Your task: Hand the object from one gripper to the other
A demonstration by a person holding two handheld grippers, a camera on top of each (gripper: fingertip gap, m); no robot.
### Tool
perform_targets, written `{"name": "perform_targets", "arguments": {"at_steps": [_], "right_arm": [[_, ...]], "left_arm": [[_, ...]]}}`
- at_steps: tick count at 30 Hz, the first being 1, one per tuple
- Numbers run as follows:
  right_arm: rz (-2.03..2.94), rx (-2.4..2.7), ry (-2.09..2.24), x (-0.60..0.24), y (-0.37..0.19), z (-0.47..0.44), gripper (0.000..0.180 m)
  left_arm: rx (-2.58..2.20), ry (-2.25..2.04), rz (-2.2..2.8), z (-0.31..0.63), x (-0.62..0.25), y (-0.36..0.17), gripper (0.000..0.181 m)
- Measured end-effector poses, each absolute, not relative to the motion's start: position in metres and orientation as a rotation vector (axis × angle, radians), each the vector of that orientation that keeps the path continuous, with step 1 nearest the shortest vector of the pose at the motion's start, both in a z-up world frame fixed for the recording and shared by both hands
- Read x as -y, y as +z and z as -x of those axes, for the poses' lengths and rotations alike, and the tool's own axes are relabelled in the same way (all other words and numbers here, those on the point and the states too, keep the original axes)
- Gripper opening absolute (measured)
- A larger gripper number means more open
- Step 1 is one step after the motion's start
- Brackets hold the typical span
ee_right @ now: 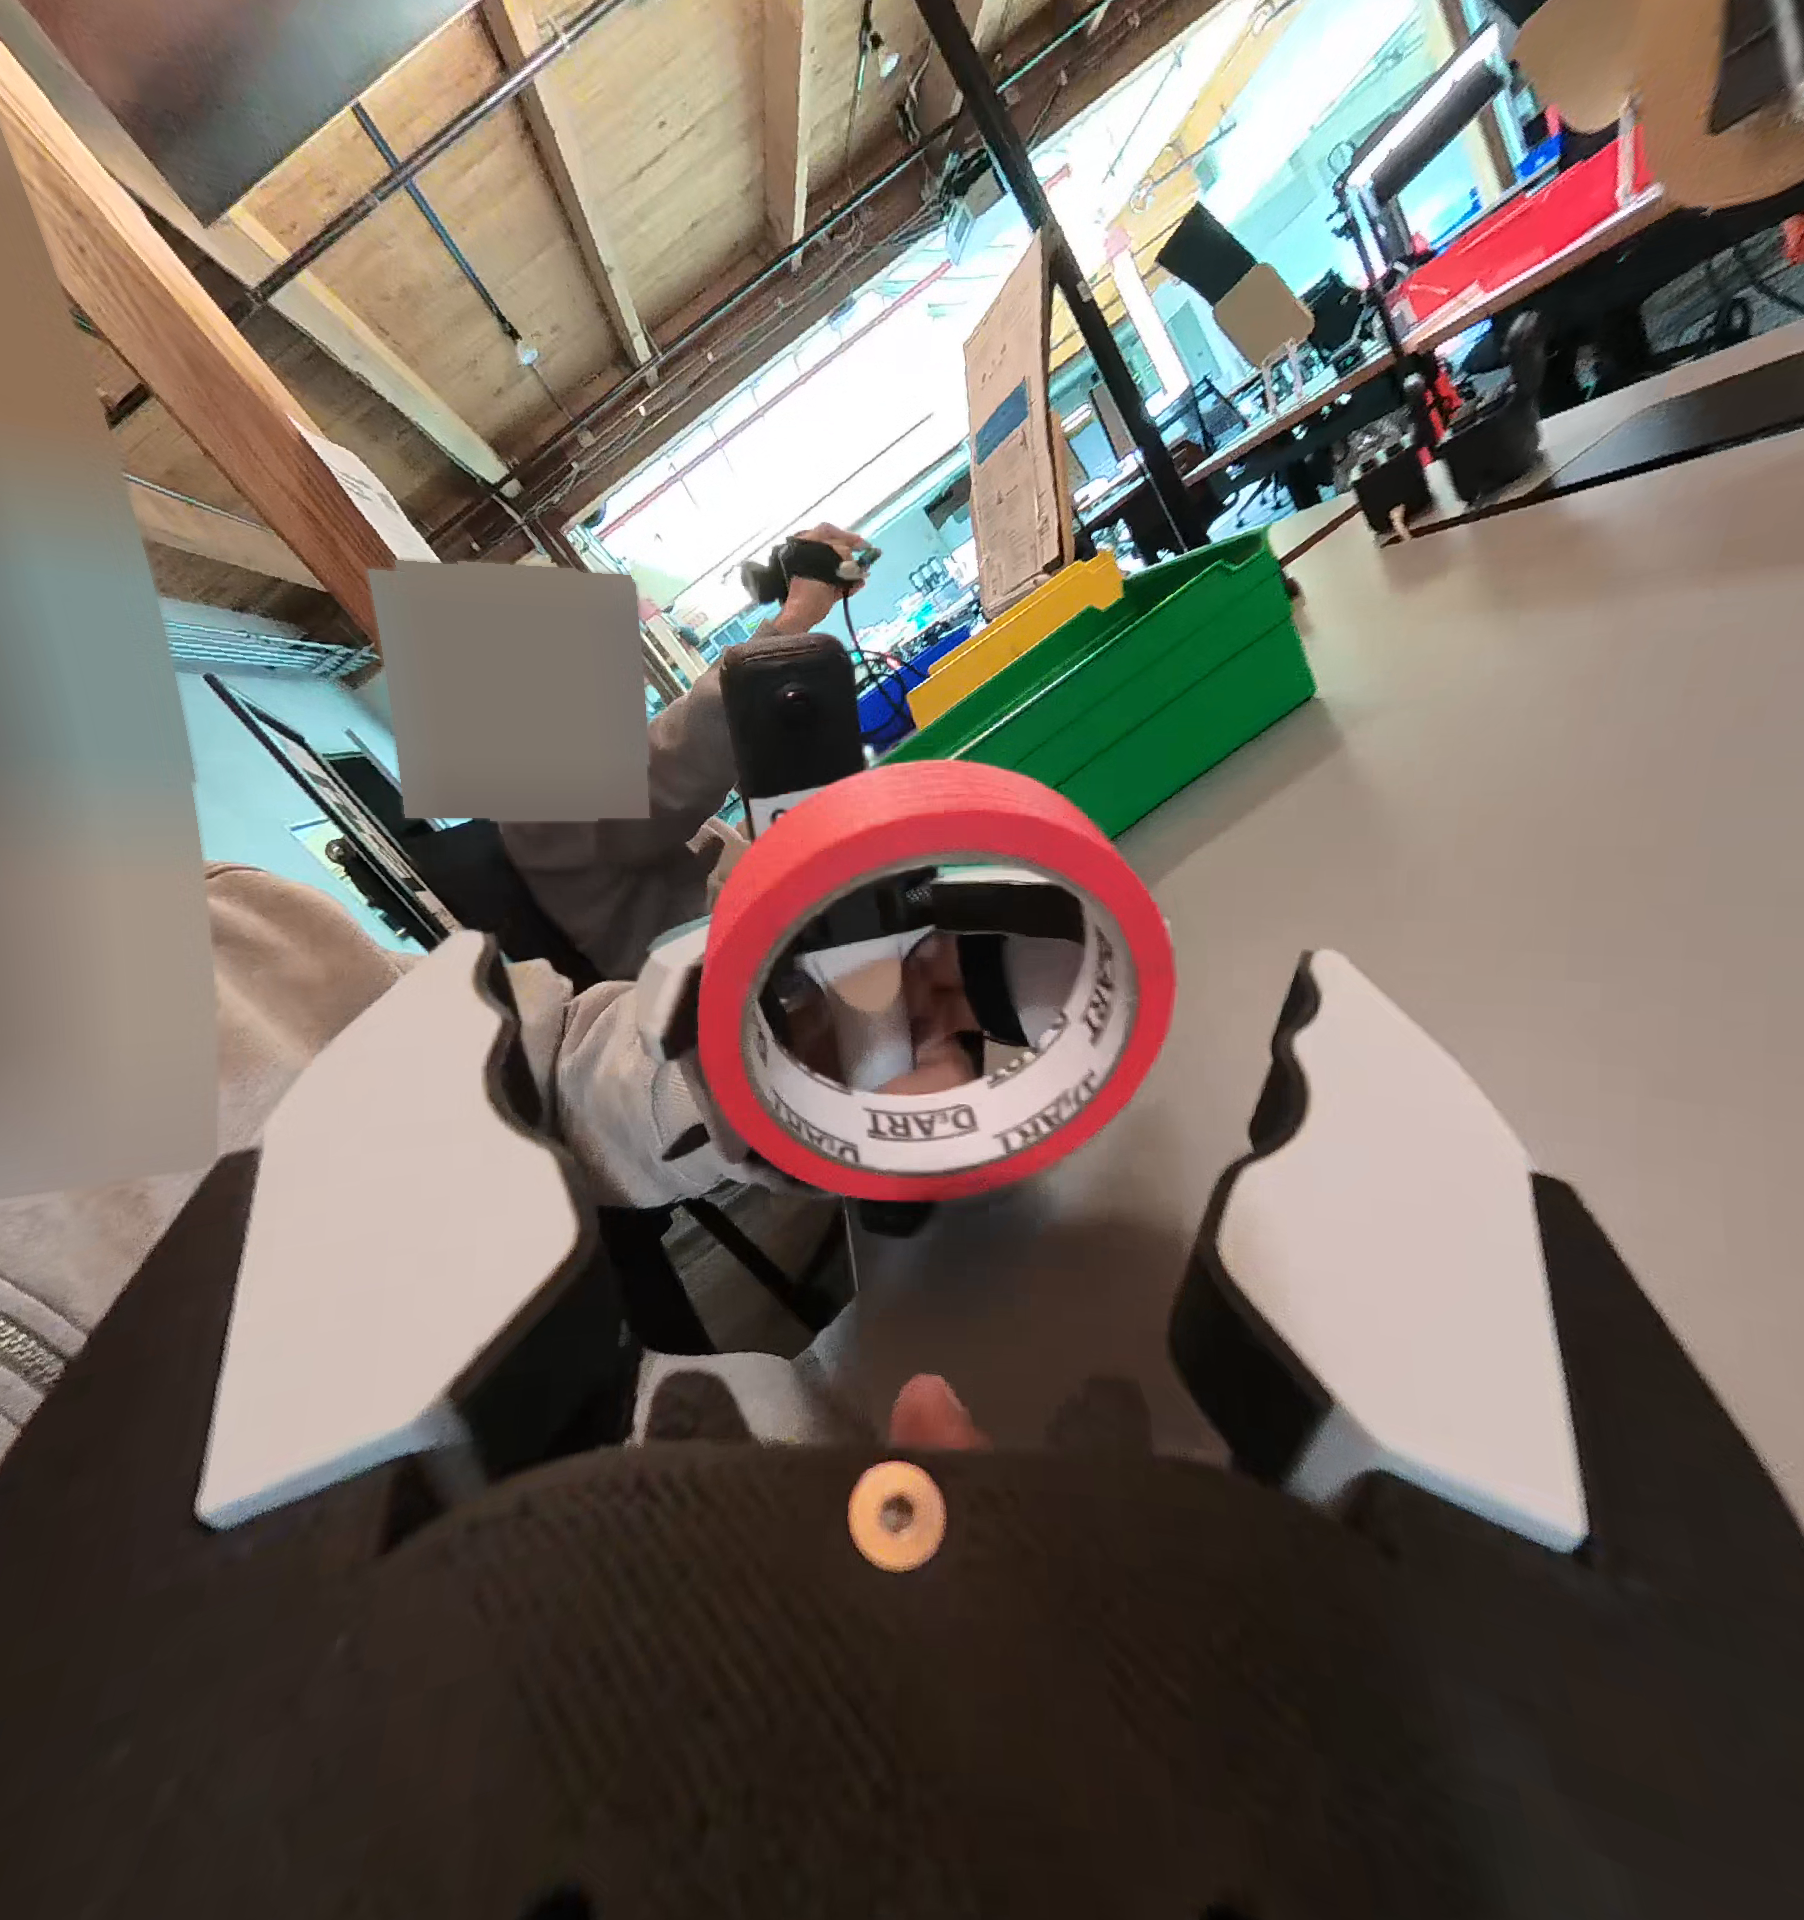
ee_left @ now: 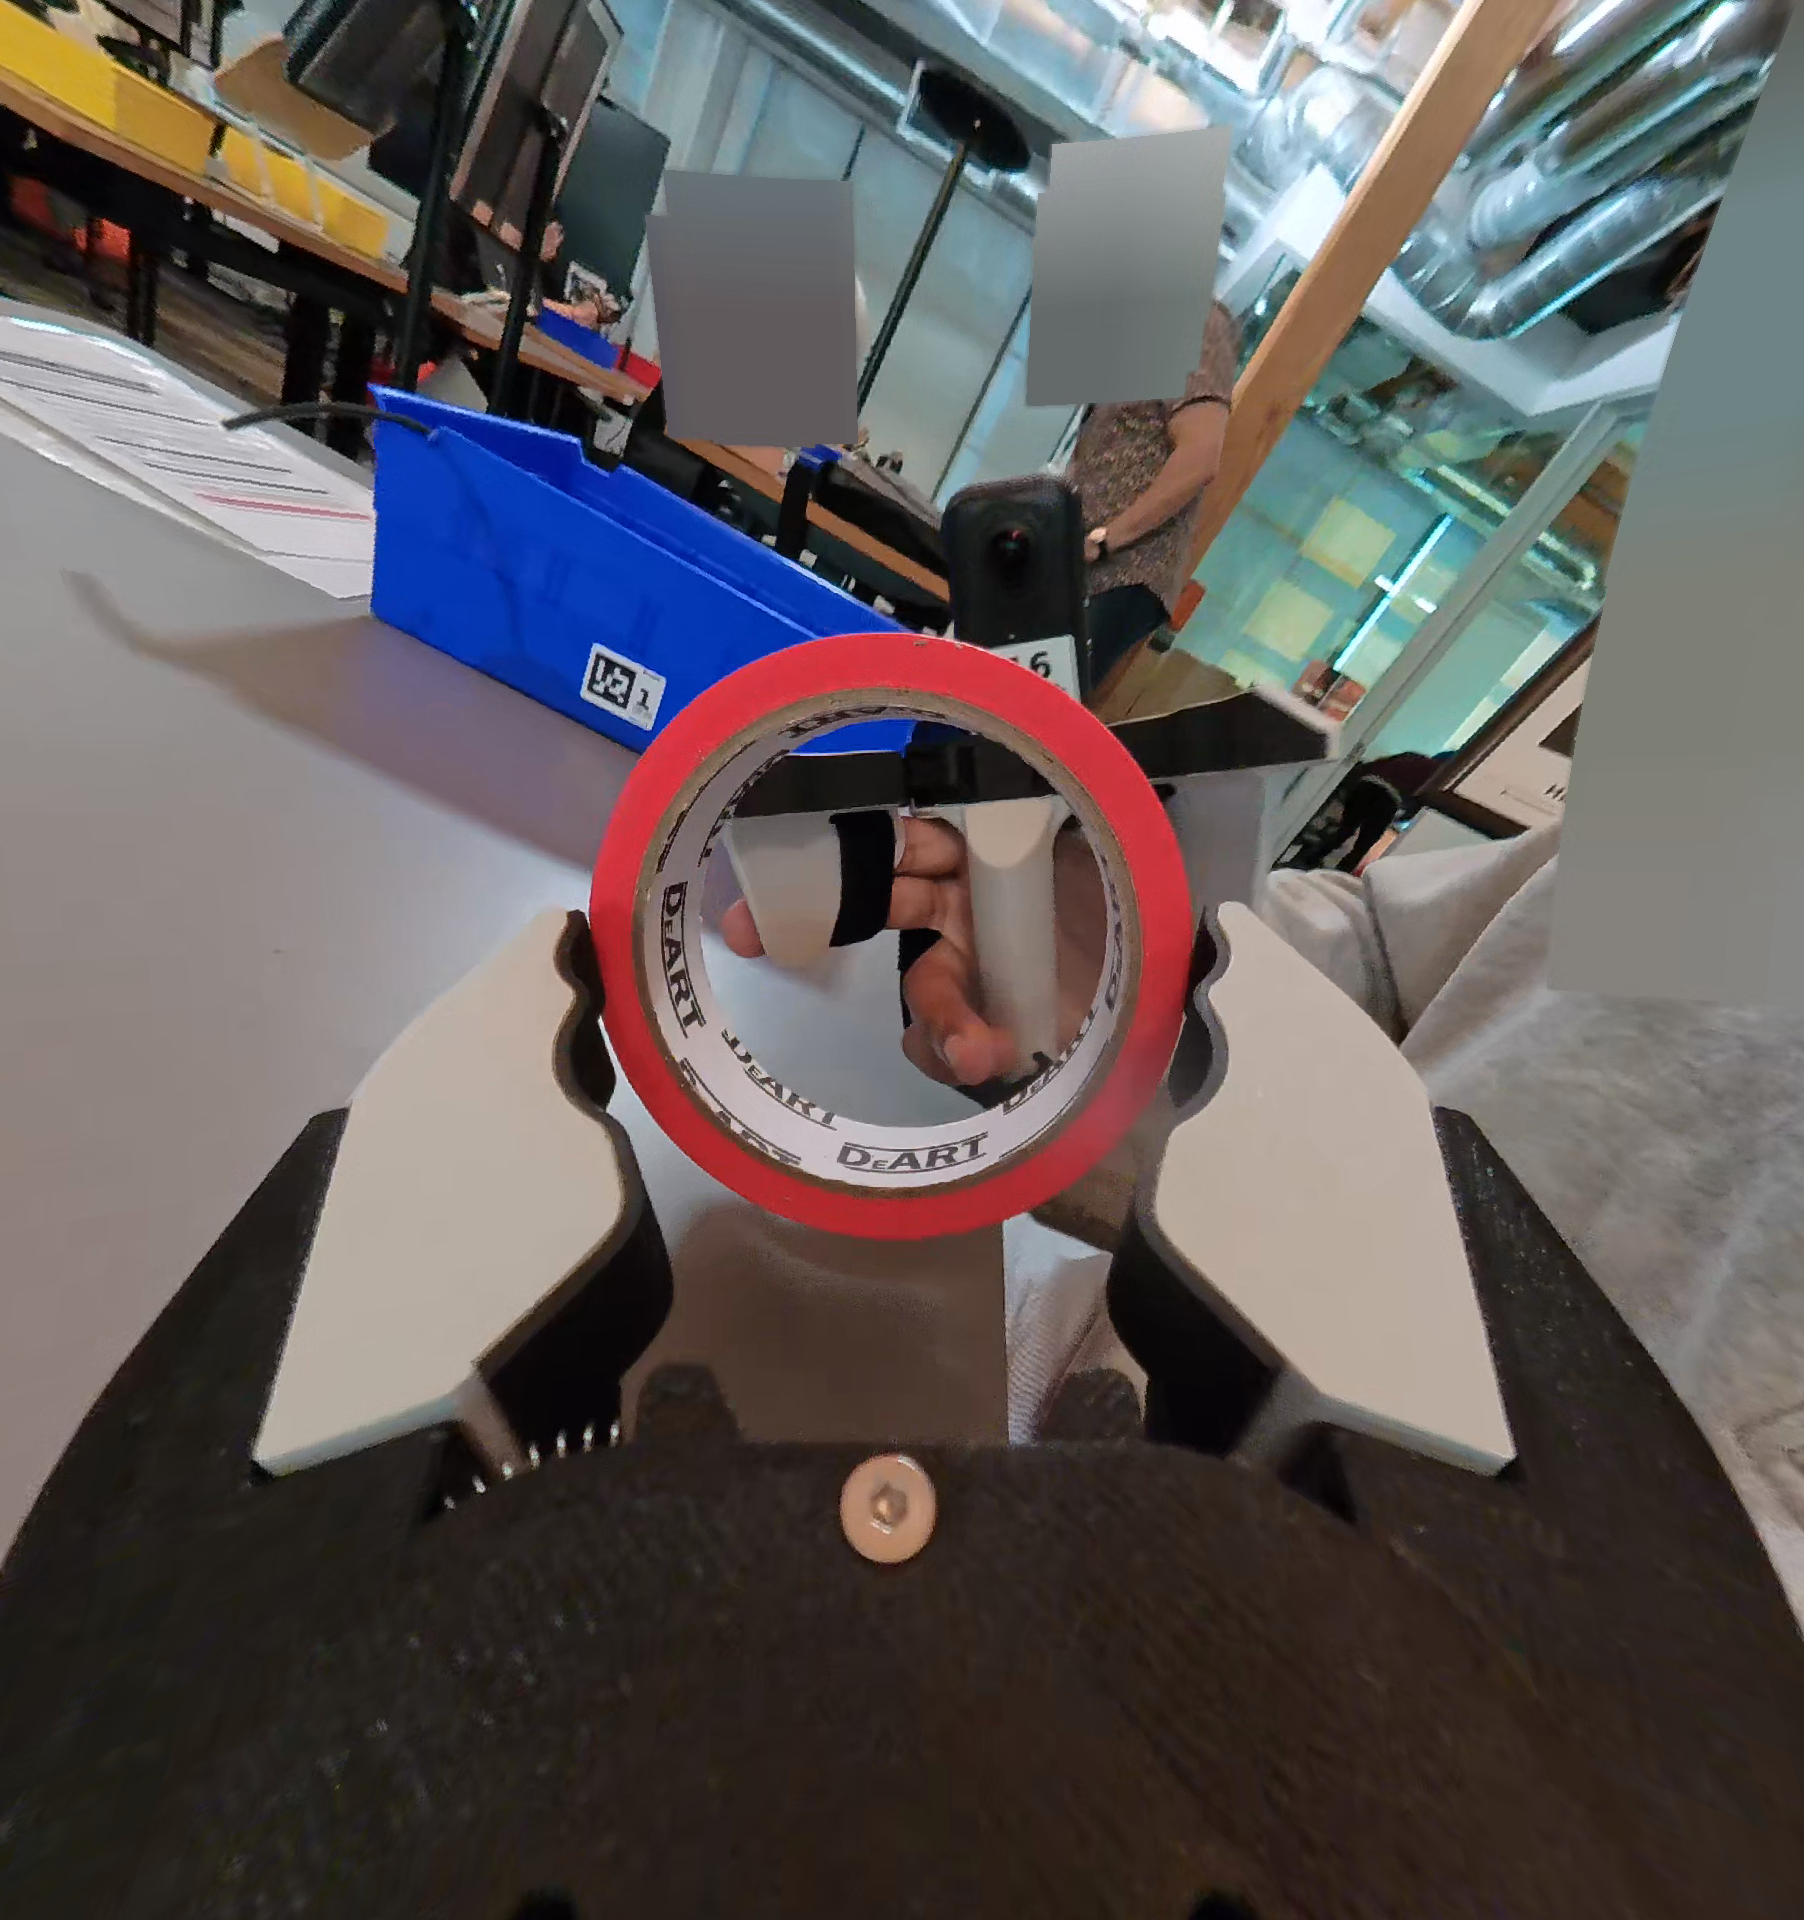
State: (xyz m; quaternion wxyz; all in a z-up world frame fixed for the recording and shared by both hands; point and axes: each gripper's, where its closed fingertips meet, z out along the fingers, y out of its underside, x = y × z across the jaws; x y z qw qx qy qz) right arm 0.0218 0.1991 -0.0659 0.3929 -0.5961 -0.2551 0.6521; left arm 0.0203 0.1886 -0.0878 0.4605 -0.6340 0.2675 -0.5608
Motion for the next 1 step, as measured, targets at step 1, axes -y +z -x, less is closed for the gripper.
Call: {"name": "perform_targets", "arguments": {"at_steps": [1], "right_arm": [[1.515,0.660,1.660,-0.1955,-0.0658,-0.0182,0.136]], "left_arm": [[-0.670,-1.367,1.568,-0.0219,-0.1879,-0.0900,0.107]]}}
